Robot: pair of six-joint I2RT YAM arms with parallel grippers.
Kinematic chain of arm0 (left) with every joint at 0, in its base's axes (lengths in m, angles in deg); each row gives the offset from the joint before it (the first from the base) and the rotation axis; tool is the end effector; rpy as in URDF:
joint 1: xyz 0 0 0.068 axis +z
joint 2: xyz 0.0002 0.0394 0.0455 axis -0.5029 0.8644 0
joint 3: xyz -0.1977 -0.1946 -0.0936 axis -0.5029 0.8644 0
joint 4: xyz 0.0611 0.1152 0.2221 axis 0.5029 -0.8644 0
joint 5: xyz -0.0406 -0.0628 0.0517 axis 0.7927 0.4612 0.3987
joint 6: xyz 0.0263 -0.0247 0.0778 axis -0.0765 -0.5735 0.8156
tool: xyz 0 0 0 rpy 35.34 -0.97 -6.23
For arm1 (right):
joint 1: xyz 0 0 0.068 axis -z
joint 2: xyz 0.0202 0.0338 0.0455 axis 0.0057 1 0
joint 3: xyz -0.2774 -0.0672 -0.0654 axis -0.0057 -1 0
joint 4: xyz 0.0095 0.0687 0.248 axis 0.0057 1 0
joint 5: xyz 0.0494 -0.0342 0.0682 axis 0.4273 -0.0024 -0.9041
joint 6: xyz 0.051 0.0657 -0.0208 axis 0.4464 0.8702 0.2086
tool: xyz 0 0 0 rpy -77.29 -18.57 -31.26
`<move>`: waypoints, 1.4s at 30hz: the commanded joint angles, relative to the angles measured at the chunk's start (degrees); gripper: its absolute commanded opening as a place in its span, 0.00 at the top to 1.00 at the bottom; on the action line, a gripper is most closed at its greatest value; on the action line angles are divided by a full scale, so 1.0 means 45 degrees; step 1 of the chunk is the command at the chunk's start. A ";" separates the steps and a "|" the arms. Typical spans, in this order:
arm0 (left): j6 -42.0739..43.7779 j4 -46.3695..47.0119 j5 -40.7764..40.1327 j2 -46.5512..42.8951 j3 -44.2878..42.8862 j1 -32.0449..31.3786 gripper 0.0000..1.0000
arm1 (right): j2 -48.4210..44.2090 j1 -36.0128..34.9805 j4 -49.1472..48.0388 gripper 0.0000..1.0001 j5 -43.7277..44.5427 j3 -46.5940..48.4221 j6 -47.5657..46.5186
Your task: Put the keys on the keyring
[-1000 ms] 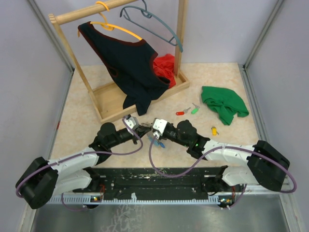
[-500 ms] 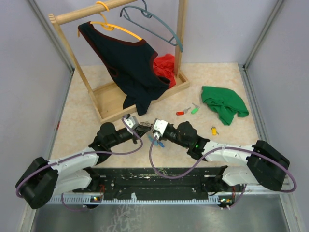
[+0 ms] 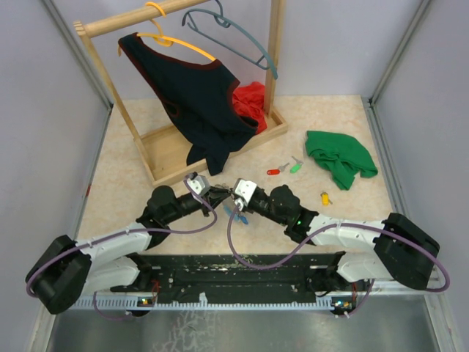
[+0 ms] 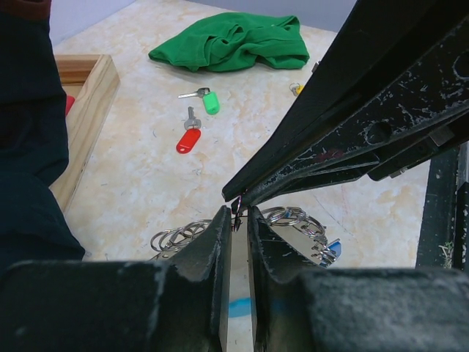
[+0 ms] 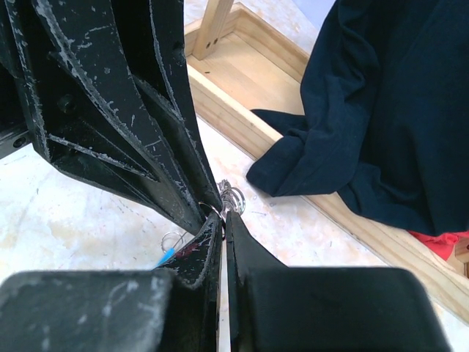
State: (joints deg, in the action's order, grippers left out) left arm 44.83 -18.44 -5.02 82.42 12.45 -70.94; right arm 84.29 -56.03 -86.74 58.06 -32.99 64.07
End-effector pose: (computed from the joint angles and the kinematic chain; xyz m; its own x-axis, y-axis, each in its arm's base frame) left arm 0.1691 -0.1832 0.2389 0.0484 0.0214 -0.9986 0.8892 0.4544 0.0528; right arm 0.1618 0.2436 0.2472 0.2786 -0.2703 -0.9216 -0.8066 0.4550 -0.3773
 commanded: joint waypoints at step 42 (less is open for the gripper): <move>0.1779 0.0523 0.0821 0.0653 0.0146 0.0287 0.94 | -0.0968 -0.0117 -0.1133 1.00 -0.0519 0.0012 0.0767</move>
State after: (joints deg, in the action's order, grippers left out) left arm 52.83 -15.78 -1.17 84.56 13.21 -70.09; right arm 82.57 -56.03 -86.19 57.29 -34.00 66.28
